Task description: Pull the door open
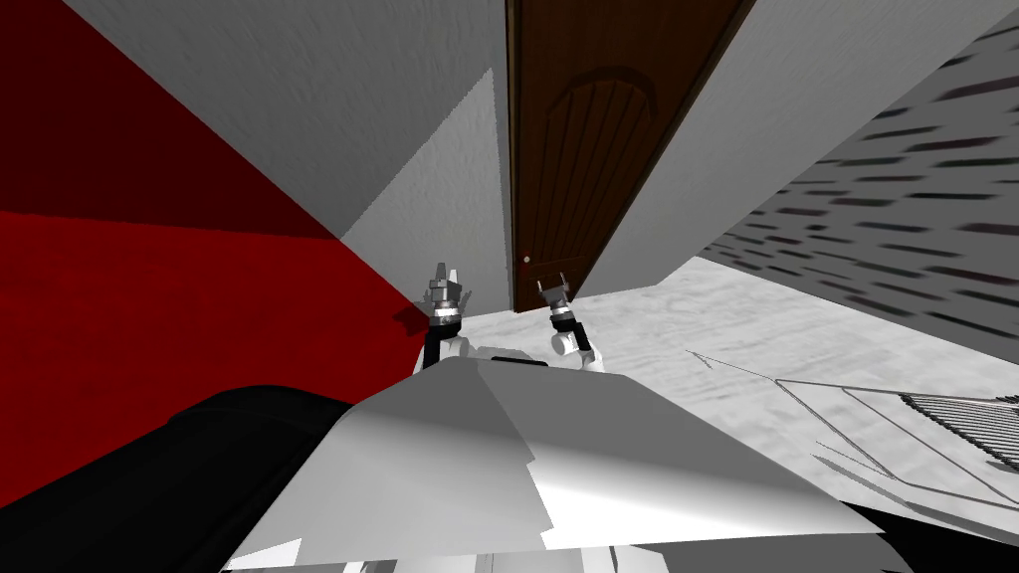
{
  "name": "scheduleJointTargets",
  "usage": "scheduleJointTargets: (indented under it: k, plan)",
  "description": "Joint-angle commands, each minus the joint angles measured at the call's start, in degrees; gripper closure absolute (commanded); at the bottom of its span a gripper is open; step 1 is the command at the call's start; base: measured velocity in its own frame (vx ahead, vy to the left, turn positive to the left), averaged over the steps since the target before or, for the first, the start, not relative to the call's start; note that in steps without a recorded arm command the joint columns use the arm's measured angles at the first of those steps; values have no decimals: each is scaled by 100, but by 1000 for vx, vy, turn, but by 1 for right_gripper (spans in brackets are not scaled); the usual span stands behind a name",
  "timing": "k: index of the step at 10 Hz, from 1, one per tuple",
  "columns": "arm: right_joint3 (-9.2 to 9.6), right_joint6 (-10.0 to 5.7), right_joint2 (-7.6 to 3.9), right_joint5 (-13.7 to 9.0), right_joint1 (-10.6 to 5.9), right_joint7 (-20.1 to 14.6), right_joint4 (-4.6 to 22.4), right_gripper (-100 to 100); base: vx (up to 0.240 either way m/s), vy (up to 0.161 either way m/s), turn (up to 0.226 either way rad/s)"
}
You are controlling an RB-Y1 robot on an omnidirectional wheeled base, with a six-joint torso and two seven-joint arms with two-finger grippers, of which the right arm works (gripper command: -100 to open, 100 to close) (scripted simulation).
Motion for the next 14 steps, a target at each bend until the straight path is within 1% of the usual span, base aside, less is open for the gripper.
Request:
scheduleJointTargets:
  k: [1,14]
  plan:
    - [117,31,-59,-129,-109,-206,137,-100,83,50,-40]
    - [1020,19,-609,-1112,-1043,-1829,1477,-100,94,49,-43]
